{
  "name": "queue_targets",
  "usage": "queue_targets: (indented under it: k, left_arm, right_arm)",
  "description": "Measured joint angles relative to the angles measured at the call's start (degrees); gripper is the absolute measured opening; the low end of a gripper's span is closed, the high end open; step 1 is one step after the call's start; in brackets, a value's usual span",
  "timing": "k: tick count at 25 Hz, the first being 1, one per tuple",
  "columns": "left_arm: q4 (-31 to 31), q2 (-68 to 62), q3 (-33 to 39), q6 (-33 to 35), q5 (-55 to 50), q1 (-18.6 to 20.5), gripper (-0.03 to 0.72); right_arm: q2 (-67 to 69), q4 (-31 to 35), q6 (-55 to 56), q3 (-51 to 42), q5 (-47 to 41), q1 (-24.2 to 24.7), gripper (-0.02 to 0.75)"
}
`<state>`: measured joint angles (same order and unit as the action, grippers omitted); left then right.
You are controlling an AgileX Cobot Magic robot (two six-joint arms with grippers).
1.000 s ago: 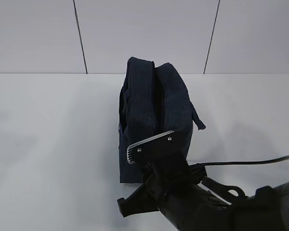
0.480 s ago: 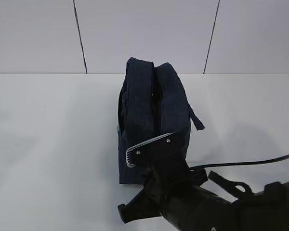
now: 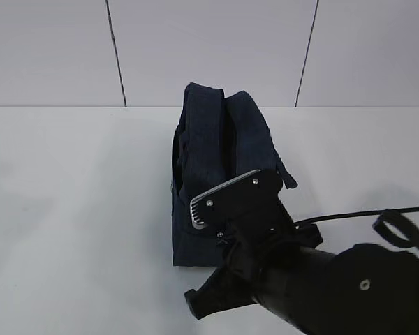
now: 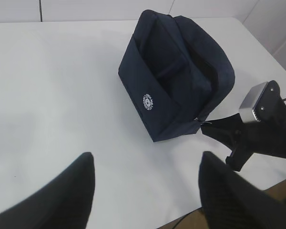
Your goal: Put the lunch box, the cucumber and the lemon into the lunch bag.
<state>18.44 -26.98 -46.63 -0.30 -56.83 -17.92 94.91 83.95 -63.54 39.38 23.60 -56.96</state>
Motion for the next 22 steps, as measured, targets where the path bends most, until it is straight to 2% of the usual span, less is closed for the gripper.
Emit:
queue_targets:
  k: [5, 12, 18, 22]
  left_arm:
    - [0.0, 0.0, 0.0, 0.0, 0.0, 0.0, 0.48]
    - [0.0, 0.0, 0.0, 0.0, 0.0, 0.0, 0.48]
    - [0.0, 0.0, 0.0, 0.0, 0.0, 0.0, 0.48]
    - [0.23, 0.0, 0.0, 0.0, -0.18, 0.0, 0.48]
  right_arm:
    - [-3.96, 7.33, -12.0, 0.0, 2.05, 0.0, 0.02]
    - [-8.66, 9.24, -20.96, 1.01, 3.27, 0.0, 0.02]
    - [-9.93, 13.44, -36.11, 4.81, 1.68, 0.0, 0.02]
    - [-9.93, 13.89, -42.51, 7.48, 1.47, 0.0, 0.02]
